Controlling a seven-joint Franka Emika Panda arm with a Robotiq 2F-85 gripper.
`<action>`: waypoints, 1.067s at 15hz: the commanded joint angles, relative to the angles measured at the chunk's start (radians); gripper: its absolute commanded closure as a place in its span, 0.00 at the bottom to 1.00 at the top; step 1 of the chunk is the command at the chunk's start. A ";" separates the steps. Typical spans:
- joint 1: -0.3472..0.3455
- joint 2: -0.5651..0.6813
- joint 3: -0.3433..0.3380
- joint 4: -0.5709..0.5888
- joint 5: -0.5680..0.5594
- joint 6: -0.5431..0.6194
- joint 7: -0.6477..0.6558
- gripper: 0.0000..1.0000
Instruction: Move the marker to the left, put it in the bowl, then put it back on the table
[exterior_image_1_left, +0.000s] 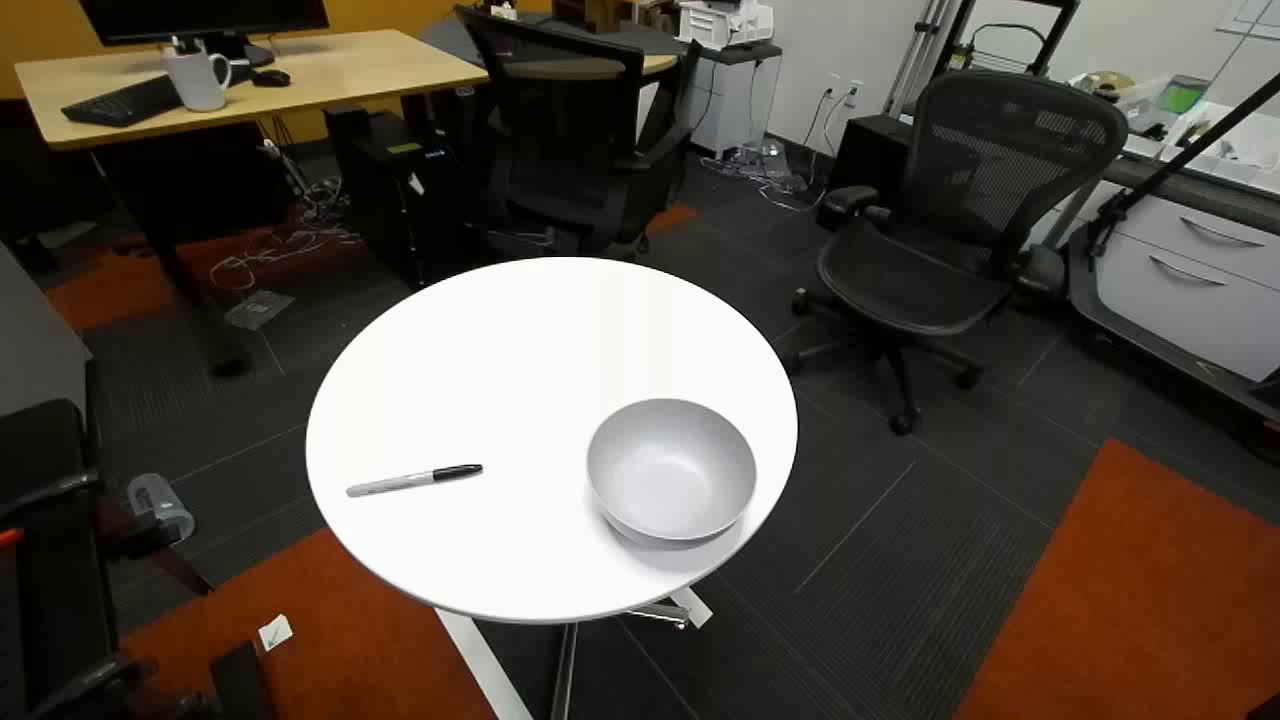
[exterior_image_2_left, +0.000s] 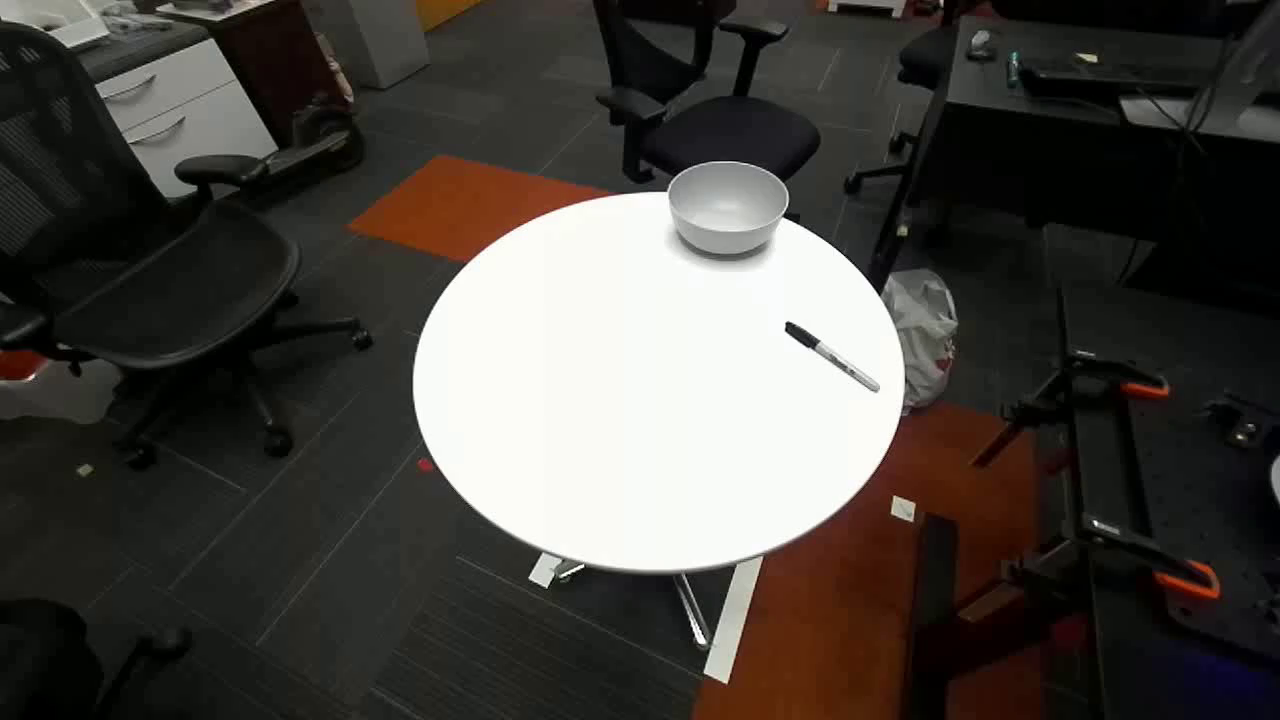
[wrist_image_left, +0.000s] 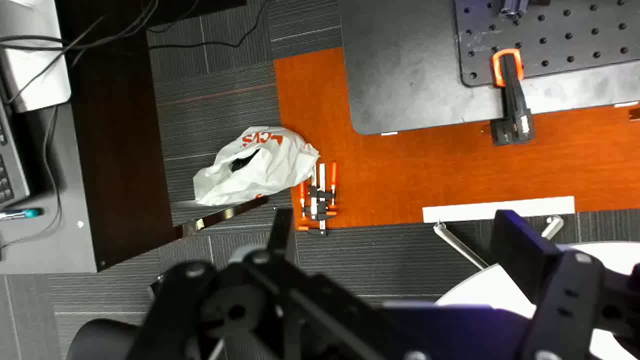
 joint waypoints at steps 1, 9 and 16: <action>0.018 -0.002 -0.014 0.003 -0.007 -0.008 0.007 0.00; 0.043 0.047 -0.008 0.022 0.016 0.060 0.035 0.00; 0.134 0.242 0.023 0.028 0.133 0.373 0.107 0.00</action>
